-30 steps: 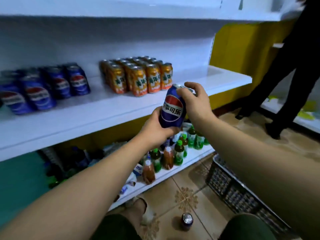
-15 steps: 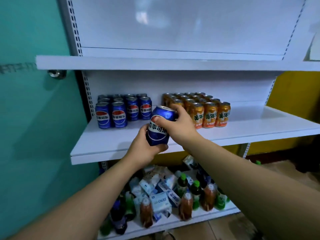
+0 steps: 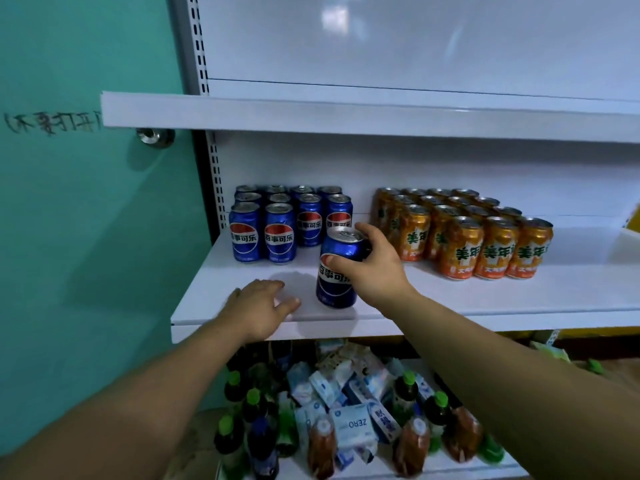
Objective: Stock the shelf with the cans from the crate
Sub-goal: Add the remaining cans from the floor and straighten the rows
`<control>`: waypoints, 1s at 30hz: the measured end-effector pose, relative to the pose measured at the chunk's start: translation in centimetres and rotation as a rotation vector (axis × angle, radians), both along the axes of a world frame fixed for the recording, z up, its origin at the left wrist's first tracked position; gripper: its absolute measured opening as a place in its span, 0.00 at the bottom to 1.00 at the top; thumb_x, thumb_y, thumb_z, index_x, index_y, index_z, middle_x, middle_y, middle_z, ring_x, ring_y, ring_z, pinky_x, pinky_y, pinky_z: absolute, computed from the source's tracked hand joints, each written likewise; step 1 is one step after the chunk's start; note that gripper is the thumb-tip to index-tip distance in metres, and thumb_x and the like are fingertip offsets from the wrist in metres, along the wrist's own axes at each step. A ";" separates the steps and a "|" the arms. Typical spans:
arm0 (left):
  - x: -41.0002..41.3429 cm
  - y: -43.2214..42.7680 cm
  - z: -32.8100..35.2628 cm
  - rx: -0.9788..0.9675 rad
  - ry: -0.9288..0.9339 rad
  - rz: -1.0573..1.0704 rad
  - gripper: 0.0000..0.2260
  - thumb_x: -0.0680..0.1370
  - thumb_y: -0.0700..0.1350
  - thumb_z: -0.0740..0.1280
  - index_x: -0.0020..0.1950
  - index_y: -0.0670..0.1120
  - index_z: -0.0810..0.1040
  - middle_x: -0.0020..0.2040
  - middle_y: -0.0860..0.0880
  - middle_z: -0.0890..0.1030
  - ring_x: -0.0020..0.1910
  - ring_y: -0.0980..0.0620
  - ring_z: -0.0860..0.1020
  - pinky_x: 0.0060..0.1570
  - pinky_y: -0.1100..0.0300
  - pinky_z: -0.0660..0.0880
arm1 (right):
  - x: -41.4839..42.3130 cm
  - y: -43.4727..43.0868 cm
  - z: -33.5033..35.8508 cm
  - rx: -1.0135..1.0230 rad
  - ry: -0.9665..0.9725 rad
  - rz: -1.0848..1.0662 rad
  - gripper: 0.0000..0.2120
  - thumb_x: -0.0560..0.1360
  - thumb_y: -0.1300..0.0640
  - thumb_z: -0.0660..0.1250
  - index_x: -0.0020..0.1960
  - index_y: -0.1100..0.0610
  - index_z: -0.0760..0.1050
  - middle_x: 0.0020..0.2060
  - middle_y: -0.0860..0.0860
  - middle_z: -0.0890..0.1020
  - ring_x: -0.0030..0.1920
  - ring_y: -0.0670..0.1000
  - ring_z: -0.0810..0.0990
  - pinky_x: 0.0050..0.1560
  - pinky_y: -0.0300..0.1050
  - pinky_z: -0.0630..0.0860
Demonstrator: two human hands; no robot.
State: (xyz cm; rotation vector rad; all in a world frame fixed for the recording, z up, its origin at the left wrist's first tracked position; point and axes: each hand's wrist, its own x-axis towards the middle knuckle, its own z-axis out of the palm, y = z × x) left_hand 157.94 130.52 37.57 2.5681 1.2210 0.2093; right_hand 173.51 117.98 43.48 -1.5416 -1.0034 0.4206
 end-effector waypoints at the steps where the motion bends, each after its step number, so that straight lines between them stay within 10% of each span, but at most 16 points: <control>1: 0.0 0.8 -0.4 0.051 0.068 0.003 0.29 0.78 0.65 0.52 0.75 0.51 0.60 0.77 0.50 0.60 0.74 0.50 0.59 0.72 0.46 0.55 | 0.2 0.7 -0.4 -0.007 -0.007 0.009 0.34 0.70 0.57 0.76 0.71 0.52 0.65 0.55 0.44 0.72 0.57 0.47 0.73 0.60 0.45 0.73; 30: 0.5 2.1 -1.5 0.122 0.197 0.037 0.32 0.76 0.69 0.47 0.77 0.59 0.49 0.79 0.54 0.48 0.77 0.52 0.45 0.74 0.43 0.44 | 4.3 13.7 -4.3 -0.063 -0.123 0.070 0.29 0.75 0.53 0.70 0.73 0.49 0.63 0.67 0.49 0.74 0.66 0.53 0.73 0.66 0.52 0.71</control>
